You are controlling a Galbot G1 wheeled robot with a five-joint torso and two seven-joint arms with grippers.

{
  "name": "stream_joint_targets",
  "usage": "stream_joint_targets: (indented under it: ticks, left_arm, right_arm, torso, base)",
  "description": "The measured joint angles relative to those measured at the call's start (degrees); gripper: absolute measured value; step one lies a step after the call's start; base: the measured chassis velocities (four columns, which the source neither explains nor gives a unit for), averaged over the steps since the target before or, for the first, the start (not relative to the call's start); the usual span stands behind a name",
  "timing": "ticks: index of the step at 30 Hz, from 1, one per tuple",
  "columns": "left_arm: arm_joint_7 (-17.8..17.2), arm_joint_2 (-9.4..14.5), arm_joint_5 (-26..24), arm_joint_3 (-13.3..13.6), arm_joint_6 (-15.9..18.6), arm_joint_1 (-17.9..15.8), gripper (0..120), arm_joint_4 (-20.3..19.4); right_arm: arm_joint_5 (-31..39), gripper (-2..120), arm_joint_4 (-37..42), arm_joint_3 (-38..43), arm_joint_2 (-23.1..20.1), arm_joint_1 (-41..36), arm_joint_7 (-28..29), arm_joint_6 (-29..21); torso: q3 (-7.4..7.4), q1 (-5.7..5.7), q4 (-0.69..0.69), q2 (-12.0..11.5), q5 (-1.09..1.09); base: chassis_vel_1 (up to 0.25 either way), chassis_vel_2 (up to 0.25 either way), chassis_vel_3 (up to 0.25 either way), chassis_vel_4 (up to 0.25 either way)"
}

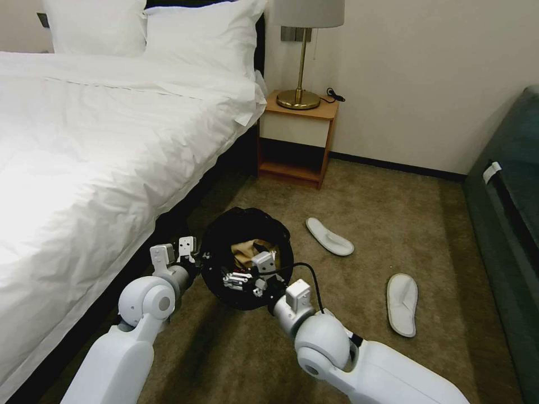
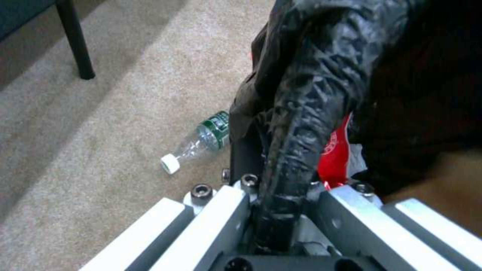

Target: Pick up the trash bin, then pick up the garbage on the floor and place it into the trash bin.

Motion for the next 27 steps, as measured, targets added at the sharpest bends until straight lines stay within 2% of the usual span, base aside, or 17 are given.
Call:
stream_joint_targets:
  ticks: [16, 20, 27]
  left_arm:
    - [-0.07, 0.17, 0.07, -0.21, 0.03, 0.62, 0, -1.74]
    - [0.19, 0.04, 0.48, -0.42, -0.09, 0.24, 0, -0.78]
    - [0.79, -0.41, 1.22, 0.14, -0.51, -0.07, 0, 0.88]
  right_arm:
    - [2.22, 100, 0.80, -0.15, -1.43, 2.09, -0.30, 0.12]
    - [7.12, 100, 2.78, -2.62, -3.43, 8.19, 0.67, -0.43]
    - [12.36, 100, 3.97, -4.96, -4.39, 15.89, 2.35, -0.72]
  torso:
    - [0.00, 0.00, 0.01, 0.00, 0.00]
    - [0.00, 0.00, 0.01, 0.00, -0.01]
    - [0.01, 0.00, 0.00, 0.00, -0.01]
  base:
    - [0.000, 0.000, 0.000, 0.000]
    - [0.000, 0.000, 0.000, 0.000]
    - [0.000, 0.000, 0.000, 0.000]
